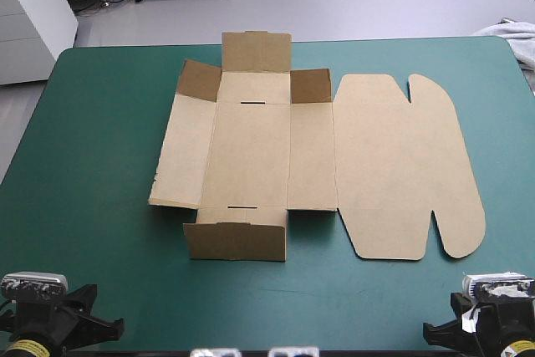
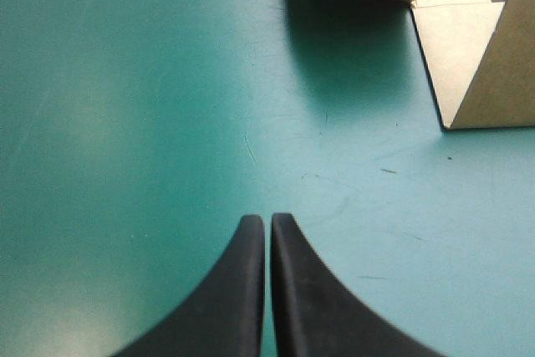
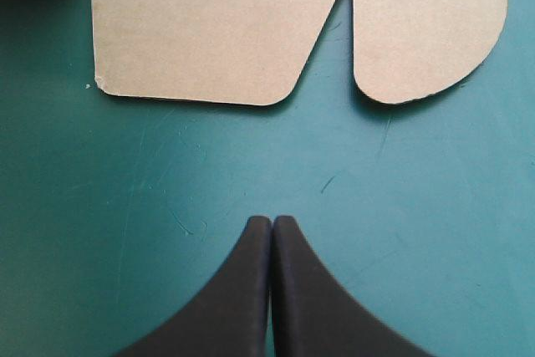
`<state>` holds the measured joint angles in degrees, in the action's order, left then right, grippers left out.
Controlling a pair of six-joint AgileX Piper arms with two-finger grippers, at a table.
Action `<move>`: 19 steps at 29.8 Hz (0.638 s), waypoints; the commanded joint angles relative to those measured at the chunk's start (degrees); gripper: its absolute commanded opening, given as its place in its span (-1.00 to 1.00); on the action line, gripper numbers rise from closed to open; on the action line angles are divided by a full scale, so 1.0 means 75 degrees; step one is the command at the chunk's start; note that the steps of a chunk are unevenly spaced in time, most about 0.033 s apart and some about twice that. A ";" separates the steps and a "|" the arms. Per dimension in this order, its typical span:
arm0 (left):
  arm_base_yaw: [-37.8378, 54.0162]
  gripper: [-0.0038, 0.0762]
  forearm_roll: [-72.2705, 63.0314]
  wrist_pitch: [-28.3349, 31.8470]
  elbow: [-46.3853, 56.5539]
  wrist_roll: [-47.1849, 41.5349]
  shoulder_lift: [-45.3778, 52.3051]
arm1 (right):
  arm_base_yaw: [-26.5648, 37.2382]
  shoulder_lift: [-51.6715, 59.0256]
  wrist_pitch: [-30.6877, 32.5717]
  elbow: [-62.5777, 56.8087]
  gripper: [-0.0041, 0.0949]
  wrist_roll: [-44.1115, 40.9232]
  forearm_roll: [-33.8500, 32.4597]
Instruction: Fold the box
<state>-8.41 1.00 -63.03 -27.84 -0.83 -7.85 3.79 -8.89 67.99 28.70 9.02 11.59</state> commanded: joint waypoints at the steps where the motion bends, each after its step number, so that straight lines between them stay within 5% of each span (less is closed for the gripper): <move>1: -0.0013 -0.89 -0.0046 0.0478 -0.0184 -0.0001 -0.0124 | -0.0016 -0.0098 -0.0396 0.0162 -0.96 0.0065 0.0028; 19: -0.0013 -0.89 -0.0061 0.0329 -0.0418 -0.0019 -0.0318 | -0.0016 -0.0098 -0.0396 0.0162 -0.96 0.0065 0.0028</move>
<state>-8.41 1.00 -63.37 -28.09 -0.83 -8.05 3.79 -8.89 67.99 28.70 9.02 11.59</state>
